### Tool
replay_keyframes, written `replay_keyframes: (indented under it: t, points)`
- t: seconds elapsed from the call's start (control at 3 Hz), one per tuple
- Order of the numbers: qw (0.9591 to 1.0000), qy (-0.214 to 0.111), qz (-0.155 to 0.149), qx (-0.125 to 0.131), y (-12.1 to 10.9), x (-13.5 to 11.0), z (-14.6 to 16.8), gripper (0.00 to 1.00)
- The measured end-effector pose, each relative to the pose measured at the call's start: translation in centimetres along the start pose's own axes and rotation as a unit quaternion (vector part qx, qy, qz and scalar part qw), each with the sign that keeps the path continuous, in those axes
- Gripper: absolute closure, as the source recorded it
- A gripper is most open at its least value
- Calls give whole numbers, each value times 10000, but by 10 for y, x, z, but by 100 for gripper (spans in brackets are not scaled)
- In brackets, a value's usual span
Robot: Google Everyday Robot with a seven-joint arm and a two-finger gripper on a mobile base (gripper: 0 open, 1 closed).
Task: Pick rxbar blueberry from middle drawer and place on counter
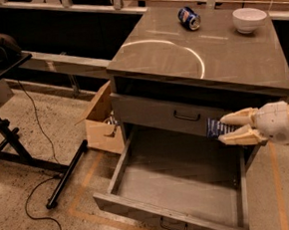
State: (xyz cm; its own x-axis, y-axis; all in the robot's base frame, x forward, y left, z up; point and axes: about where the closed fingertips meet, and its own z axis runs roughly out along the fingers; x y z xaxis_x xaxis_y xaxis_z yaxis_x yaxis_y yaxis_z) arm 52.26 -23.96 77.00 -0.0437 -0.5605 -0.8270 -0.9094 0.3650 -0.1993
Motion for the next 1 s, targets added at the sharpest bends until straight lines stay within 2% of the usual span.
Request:
replay_keyframes:
  t: [0.33, 0.67, 1.0]
  points:
    - [9993, 179, -209, 258, -26, -46, -16, 100]
    - [9964, 289, -622, 489, -55, -82, -22, 100]
    - [9862, 209, -1418, 830, -99, -118, -13, 100]
